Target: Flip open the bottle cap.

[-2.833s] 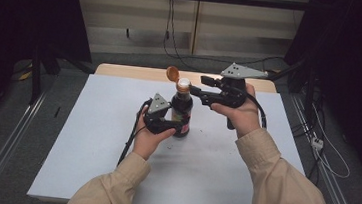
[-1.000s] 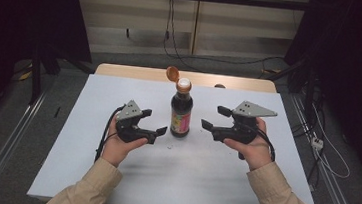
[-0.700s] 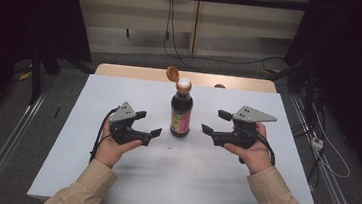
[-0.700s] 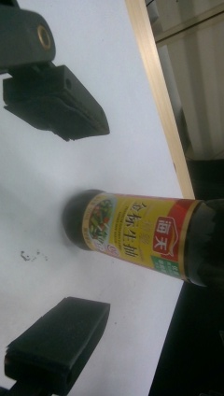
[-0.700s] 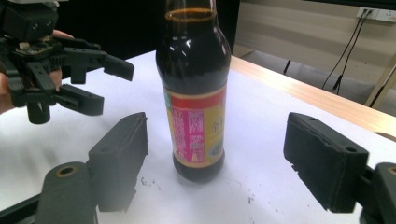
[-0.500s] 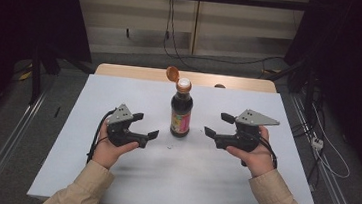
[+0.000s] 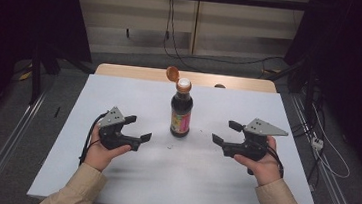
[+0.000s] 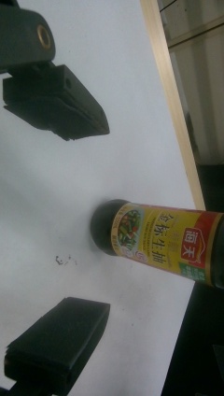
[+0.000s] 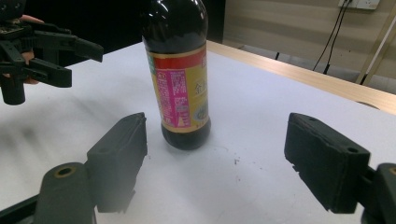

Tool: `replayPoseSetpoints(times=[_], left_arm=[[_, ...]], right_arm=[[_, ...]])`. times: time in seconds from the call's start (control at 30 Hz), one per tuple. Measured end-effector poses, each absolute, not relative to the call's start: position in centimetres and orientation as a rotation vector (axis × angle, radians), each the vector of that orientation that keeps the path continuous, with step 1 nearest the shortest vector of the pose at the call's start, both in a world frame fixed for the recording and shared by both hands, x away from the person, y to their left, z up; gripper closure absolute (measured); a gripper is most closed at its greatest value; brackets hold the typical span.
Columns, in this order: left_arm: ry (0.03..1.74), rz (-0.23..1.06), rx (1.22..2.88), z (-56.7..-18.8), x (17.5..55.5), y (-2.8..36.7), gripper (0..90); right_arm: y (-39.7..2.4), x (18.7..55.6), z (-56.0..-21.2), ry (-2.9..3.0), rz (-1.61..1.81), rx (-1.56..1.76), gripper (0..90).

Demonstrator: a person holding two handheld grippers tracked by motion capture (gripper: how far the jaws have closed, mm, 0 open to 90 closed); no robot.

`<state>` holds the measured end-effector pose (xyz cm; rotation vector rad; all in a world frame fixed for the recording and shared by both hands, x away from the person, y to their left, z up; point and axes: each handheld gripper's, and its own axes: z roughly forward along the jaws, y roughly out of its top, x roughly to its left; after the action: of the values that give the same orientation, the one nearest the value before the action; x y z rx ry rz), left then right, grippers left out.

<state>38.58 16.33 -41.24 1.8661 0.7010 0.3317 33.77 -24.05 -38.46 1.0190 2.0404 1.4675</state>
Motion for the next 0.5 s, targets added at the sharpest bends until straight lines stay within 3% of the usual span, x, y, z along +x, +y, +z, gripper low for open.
replayPoseSetpoints(times=[0.5], left_arm=[[0.688, 0.327, 1.895, -41.7, 37.8, 17.6, 12.2]], right_arm=[[-25.4, 32.1, -40.5, 2.033, 1.461, 1.047, 21.1]])
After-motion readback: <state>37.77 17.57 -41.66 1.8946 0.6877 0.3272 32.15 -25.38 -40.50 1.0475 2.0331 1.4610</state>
